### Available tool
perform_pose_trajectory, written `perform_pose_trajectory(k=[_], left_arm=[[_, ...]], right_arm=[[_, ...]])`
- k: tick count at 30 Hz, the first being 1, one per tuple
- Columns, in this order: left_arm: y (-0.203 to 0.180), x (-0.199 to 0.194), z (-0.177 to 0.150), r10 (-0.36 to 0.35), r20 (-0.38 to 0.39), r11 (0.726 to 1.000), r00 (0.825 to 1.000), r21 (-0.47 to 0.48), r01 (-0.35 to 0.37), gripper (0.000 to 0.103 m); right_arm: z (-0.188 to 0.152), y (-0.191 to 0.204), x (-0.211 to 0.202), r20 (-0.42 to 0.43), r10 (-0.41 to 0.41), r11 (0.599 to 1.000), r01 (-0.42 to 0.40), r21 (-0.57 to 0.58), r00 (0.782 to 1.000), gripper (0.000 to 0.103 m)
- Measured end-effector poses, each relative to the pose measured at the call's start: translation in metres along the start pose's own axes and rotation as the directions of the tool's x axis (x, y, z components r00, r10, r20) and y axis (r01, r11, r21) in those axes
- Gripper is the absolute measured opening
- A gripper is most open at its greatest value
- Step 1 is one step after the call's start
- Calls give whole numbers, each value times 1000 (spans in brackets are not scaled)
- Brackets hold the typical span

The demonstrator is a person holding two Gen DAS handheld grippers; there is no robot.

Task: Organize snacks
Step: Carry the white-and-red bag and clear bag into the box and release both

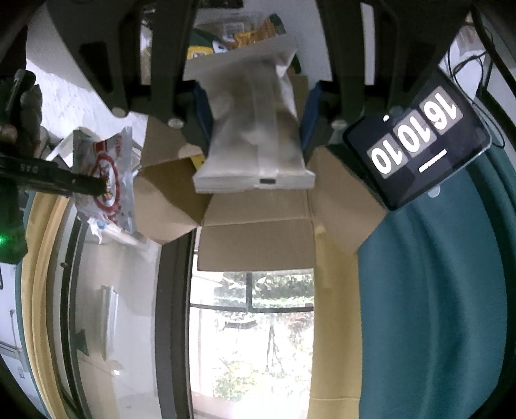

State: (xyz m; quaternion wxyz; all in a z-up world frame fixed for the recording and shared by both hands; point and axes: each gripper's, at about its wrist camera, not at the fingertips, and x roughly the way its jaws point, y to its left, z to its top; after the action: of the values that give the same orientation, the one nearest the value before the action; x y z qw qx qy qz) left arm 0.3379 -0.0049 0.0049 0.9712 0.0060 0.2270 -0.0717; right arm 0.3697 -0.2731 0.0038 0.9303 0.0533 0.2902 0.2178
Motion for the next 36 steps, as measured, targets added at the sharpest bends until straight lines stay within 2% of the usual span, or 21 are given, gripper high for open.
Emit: perform_pose_trajectory(k=[15, 27, 29, 31, 32, 34, 36], left_arm=[[5, 57, 29, -2, 20, 1000, 1000, -8, 3, 48], [10, 118, 37, 45, -26, 998, 999, -40, -46, 49], [12, 126, 35, 43, -54, 997, 998, -58, -46, 53], [14, 131, 34, 40, -70, 996, 997, -72, -45, 74], [15, 132, 33, 31, -68, 996, 997, -84, -36, 78], [17, 128, 33, 10, -59, 994, 998, -105, -17, 81], [18, 123, 34, 9, -51, 993, 999, -114, -14, 83]], right_arm=[[39, 7, 37, 47, 28, 998, -25, -59, 999, 57], [51, 9, 87, 26, 40, 994, -37, -100, 999, 57], [50, 8, 94, 17, 45, 994, -43, -100, 999, 57], [49, 7, 103, 8, 40, 995, -40, -95, 999, 57], [49, 6, 107, 3, 37, 995, -37, -91, 999, 58], [49, 5, 116, -11, 14, 996, -15, -92, 1000, 61], [48, 4, 119, -5, -14, 996, 13, -92, 1000, 73]])
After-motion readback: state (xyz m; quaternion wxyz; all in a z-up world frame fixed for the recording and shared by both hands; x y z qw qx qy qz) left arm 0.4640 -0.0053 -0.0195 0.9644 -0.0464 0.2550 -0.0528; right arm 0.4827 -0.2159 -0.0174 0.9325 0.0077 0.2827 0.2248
